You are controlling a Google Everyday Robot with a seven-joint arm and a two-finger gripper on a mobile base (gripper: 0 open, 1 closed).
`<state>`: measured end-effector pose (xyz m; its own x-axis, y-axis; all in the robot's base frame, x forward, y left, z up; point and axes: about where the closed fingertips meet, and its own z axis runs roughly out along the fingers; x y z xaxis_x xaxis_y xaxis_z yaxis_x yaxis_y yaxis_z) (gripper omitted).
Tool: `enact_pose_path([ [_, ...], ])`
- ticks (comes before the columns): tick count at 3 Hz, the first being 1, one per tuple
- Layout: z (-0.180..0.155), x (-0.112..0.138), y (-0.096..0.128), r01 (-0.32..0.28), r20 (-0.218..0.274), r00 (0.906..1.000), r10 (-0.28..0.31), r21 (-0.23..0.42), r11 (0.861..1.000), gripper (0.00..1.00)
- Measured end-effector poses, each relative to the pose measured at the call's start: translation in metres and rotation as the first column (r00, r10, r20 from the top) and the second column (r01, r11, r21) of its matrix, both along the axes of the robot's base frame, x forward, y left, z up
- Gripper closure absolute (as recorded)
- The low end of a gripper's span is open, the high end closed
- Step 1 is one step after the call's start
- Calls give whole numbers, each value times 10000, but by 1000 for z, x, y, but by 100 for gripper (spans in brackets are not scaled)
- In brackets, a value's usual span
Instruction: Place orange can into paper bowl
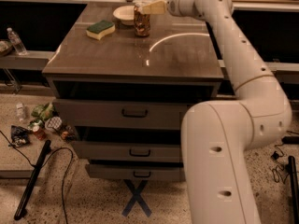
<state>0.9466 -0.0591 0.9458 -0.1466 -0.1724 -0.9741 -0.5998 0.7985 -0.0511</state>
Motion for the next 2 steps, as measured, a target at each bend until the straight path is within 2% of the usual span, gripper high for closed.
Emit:
enact_pose_path([
  [1,39,-36,-92,971,479,9943,-947,-497,9940,0],
  [2,38,-56,-113,1152,295,9931,-1134,-686,9910,0],
])
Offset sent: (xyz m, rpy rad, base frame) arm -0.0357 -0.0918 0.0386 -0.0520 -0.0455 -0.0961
